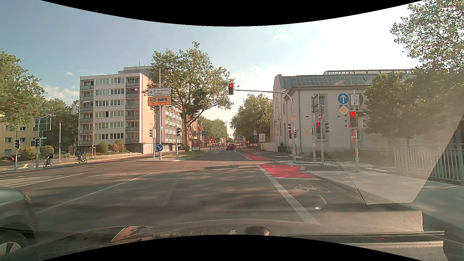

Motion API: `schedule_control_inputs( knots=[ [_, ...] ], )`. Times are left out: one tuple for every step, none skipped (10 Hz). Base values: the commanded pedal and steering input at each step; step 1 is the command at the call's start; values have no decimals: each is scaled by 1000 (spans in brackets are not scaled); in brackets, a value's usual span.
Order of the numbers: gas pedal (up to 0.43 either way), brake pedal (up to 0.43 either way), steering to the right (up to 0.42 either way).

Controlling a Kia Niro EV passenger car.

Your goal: Follow the waypoints while adhering to traffic rules and regulations

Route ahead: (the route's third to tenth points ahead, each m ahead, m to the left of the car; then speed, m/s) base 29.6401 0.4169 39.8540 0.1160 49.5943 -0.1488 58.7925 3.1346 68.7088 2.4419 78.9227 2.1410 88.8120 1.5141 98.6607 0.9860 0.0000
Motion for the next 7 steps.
schedule_control_inputs(
  knots=[
    [0, 250, -8],
    [0, 250, -8],
    [0, 256, -8],
    [0, 250, -8],
    [0, 250, -8],
    [0, 250, -8],
    [0, 250, -8]
  ],
)
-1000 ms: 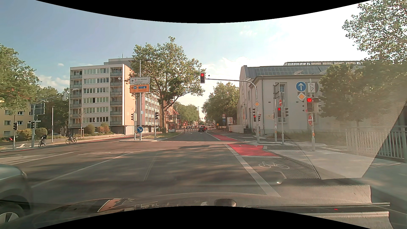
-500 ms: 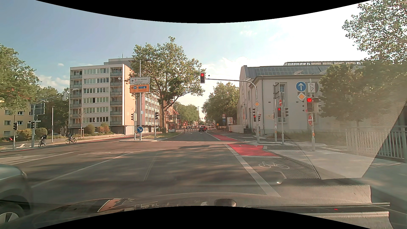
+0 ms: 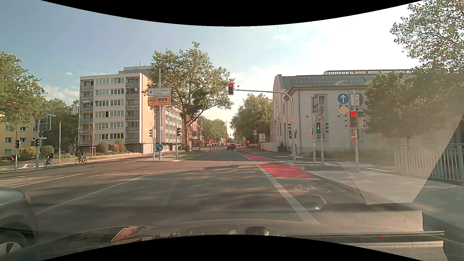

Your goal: Follow the waypoints while adhering to traffic rules and regulations

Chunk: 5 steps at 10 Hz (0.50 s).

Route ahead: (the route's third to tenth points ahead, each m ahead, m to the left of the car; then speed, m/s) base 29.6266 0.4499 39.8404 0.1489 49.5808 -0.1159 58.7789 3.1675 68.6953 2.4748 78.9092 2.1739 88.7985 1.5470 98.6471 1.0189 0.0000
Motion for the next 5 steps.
schedule_control_inputs(
  knots=[
    [0, 250, -8],
    [0, 250, -8],
    [0, 250, -8],
    [0, 250, -8],
    [0, 250, -8]
  ],
)
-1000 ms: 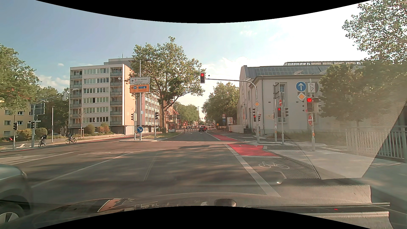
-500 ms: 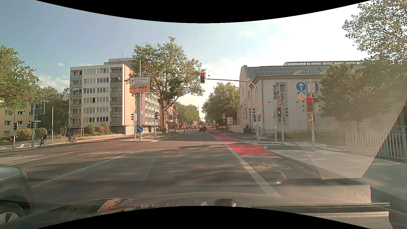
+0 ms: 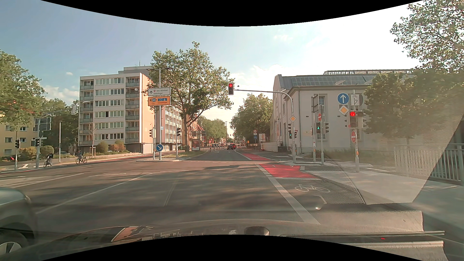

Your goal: Follow the waypoints while adhering to traffic rules and regulations

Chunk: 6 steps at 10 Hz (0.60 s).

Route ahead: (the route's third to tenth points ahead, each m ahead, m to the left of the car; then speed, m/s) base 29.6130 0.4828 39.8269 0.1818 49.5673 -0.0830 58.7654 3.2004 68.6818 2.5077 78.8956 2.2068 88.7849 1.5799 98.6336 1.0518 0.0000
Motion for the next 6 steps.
schedule_control_inputs(
  knots=[
    [0, 250, -8],
    [0, 250, -8],
    [0, 250, -8],
    [0, 250, -8],
    [0, 250, -8],
    [0, 250, -8]
  ],
)
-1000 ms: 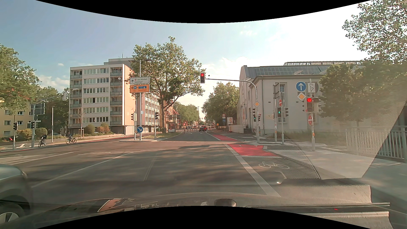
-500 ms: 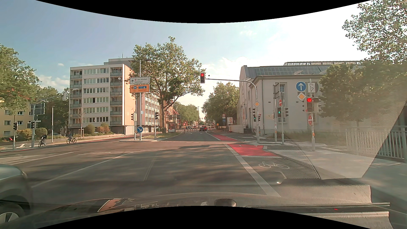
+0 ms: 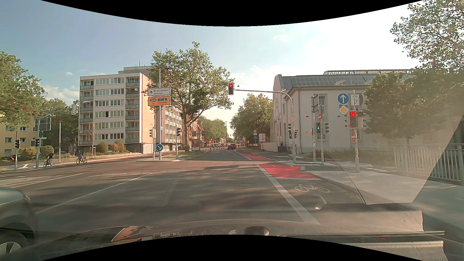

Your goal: Follow the waypoints while adhering to traffic rules and regulations

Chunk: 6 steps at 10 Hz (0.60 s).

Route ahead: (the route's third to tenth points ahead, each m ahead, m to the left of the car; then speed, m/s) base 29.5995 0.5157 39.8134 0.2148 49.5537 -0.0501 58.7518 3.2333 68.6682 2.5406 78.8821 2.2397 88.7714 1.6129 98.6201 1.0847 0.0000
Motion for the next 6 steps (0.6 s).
schedule_control_inputs(
  knots=[
    [0, 250, -8],
    [0, 250, -8],
    [0, 250, -8],
    [0, 250, -8],
    [0, 250, -8],
    [0, 250, -8]
  ],
)
